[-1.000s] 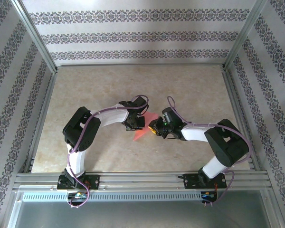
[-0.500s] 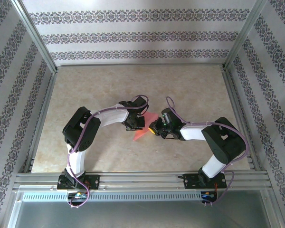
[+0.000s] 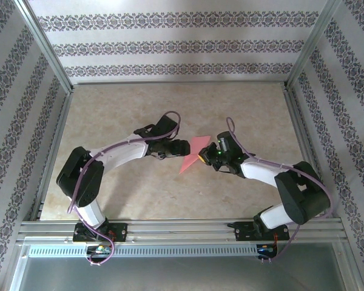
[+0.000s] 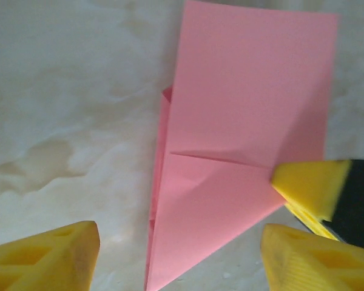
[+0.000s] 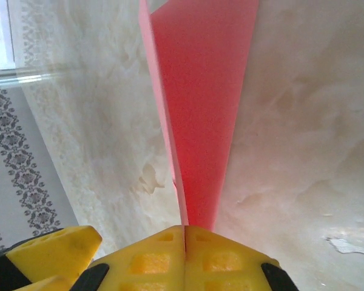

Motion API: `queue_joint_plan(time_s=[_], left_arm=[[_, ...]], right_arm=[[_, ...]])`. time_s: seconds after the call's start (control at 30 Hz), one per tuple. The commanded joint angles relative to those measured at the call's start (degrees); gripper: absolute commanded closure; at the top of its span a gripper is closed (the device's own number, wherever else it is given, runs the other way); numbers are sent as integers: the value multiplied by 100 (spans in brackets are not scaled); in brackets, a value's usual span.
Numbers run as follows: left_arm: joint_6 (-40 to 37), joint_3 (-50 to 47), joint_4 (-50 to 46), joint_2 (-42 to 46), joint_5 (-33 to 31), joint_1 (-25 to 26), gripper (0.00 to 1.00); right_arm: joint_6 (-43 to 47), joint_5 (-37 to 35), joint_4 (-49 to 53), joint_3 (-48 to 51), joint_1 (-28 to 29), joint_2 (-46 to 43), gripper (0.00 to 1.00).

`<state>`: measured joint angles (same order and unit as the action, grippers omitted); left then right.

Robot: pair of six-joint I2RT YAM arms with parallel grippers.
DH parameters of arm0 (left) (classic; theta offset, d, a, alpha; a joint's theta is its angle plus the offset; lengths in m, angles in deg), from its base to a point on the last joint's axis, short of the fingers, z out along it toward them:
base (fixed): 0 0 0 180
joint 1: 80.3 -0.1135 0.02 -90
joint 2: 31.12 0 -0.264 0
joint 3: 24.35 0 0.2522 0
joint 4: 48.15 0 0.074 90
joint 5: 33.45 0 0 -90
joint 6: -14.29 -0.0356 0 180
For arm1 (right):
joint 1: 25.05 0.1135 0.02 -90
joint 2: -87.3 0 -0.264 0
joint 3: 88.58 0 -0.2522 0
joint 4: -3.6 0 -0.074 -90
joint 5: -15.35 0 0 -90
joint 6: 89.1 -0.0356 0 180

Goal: Fold a paper plane with a square sheet of paper (pick it up from the middle)
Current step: Fold the wing for the fifth time at the center of the table.

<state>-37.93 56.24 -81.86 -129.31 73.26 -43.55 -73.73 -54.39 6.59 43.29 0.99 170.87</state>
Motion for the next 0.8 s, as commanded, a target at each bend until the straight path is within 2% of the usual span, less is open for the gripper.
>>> queue_joint_plan(time_s=[0.0,0.1,0.37,0.57,0.77], left_arm=[[-802,-434,1178,93,401,75,21],[-1436,-884,2043,225,260,227,17],[-3233,-1965,4140,336,-101,622,17],[-4169,-1989,4234,86,-735,1018,26],[-4648,-1966,4399,-219,-1171,1396,38]], right_arm=[[155,-138,657,54,-187,-200,96],[151,-79,874,2,-337,-292,96],[-132,91,1040,-52,-582,-359,95],[-280,76,1094,-78,-634,-373,94],[-306,84,1129,-96,-644,-299,95]])
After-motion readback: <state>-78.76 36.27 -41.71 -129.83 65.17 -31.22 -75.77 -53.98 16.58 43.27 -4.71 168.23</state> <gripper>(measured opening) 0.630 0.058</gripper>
